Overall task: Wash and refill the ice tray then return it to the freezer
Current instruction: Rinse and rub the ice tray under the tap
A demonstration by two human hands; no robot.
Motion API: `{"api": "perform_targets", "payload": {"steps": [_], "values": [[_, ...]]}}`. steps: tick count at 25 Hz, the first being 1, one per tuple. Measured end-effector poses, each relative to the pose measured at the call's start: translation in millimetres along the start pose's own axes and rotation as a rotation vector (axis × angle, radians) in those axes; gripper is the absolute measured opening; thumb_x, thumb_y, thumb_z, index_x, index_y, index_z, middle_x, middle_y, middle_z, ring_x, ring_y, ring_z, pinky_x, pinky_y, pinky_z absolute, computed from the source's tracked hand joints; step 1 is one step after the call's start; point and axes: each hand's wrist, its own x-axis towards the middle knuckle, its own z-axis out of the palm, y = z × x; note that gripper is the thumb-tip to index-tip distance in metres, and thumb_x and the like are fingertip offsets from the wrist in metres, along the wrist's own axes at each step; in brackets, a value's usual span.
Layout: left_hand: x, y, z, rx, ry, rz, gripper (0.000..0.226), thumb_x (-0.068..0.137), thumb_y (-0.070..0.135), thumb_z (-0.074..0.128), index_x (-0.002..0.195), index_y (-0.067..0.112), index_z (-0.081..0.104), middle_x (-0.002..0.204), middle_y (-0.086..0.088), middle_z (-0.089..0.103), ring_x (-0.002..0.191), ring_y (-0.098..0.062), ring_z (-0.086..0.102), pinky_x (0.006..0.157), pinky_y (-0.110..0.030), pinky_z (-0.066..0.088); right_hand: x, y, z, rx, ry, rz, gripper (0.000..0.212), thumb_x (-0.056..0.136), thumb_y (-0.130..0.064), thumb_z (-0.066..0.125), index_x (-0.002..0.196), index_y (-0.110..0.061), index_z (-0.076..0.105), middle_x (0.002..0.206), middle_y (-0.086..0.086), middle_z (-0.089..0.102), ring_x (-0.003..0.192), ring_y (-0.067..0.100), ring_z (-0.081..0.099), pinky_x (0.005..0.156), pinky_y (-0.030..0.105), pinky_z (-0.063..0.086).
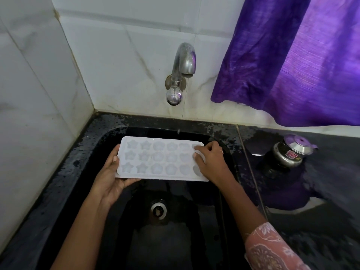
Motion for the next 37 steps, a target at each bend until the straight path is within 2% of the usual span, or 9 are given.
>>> {"api": "perform_targets", "payload": {"steps": [6, 9, 13, 18, 20, 23, 27, 31, 37], "values": [[-4, 1, 5, 0.072, -0.05, 0.0, 0.025, 0.1, 0.027, 0.035, 0.11, 0.038, 0.055, 0.103, 0.007, 0.066, 0.096, -0.018, 0.063, 0.061, -0.038, 0.06, -1, -2, -3, -0.037, 0.004, -0.011, 0.036, 0.096, -0.028, 0.046, 0.128, -0.013, 0.055, 0.105, 0.006, 0.026, 0.103, 0.025, 0.032, 0.097, 0.031, 0.027], [-3, 0, 5, 0.074, -0.028, -0.004, 0.027, 0.101, 0.022, 0.034, 0.115, 0.037, 0.051, 0.104, 0.007, 0.064, 0.094, -0.017, 0.062, 0.058, -0.037, 0.06, 0, -3, -4, -0.049, 0.022, -0.027, 0.035, 0.096, -0.029, 0.048, 0.125, -0.012, 0.058, 0.103, 0.005, 0.024, 0.103, 0.027, 0.033, 0.096, 0.031, 0.026], [-1, -2, 3, 0.052, -0.026, 0.001, 0.03, 0.101, 0.019, 0.035, 0.124, 0.034, 0.047, 0.105, 0.007, 0.063, 0.094, -0.017, 0.061, 0.054, -0.036, 0.059, 1, -2, -4, -0.015, 0.05, -0.057, 0.033, 0.095, -0.026, 0.051, 0.12, -0.009, 0.061, 0.101, 0.005, 0.025, 0.094, 0.019, 0.027, 0.096, 0.033, 0.029], [2, -3, 1, 0.056, -0.016, 0.035, 0.039, 0.1, 0.018, 0.035, 0.136, 0.032, 0.041, 0.106, 0.009, 0.062, 0.093, -0.016, 0.061, 0.054, -0.036, 0.058, 3, 1, -3, -0.013, 0.017, -0.023, 0.032, 0.095, -0.029, 0.048, 0.114, -0.005, 0.06, 0.102, 0.004, 0.027, 0.1, 0.023, 0.037, 0.092, 0.03, 0.035], [4, -4, 2, 0.067, -0.003, 0.048, 0.04, 0.1, 0.017, 0.035, 0.137, 0.031, 0.04, 0.106, 0.01, 0.061, 0.093, -0.016, 0.061, 0.054, -0.037, 0.059, 4, 1, -2, -0.015, 0.018, -0.007, 0.033, 0.096, -0.03, 0.047, 0.113, -0.005, 0.059, 0.102, 0.003, 0.028, 0.104, 0.025, 0.04, 0.092, 0.03, 0.035], [6, -6, 3, 0.07, 0.002, 0.06, 0.04, 0.1, 0.017, 0.036, 0.138, 0.031, 0.04, 0.108, 0.01, 0.061, 0.095, -0.017, 0.06, 0.055, -0.038, 0.059, 5, 1, -1, -0.037, 0.024, -0.002, 0.038, 0.096, -0.031, 0.045, 0.122, -0.006, 0.056, 0.103, 0.002, 0.026, 0.106, 0.025, 0.039, 0.093, 0.032, 0.036], [7, -8, 2, 0.064, 0.002, 0.061, 0.04, 0.1, 0.017, 0.036, 0.138, 0.03, 0.04, 0.109, 0.009, 0.061, 0.095, -0.017, 0.06, 0.054, -0.037, 0.058, 5, -1, -1, -0.033, 0.048, -0.025, 0.036, 0.097, -0.03, 0.045, 0.124, -0.01, 0.056, 0.102, 0.003, 0.025, 0.097, 0.02, 0.032, 0.089, 0.029, 0.033], [8, -10, 2, 0.06, 0.006, 0.055, 0.041, 0.1, 0.016, 0.035, 0.14, 0.029, 0.038, 0.11, 0.009, 0.06, 0.096, -0.016, 0.06, 0.054, -0.036, 0.058, 5, -2, -3, -0.011, 0.058, -0.04, 0.032, 0.097, -0.027, 0.046, 0.12, -0.011, 0.059, 0.102, 0.003, 0.025, 0.095, 0.017, 0.028, 0.089, 0.028, 0.031], [8, -8, 3, 0.069, 0.018, 0.05, 0.04, 0.101, 0.016, 0.034, 0.138, 0.03, 0.04, 0.107, 0.009, 0.061, 0.093, -0.015, 0.06, 0.052, -0.035, 0.058, 8, 3, 0, 0.014, 0.052, -0.004, 0.031, 0.096, -0.026, 0.046, 0.108, -0.002, 0.062, 0.1, 0.004, 0.028, 0.096, 0.018, 0.033, 0.092, 0.031, 0.035]]}}
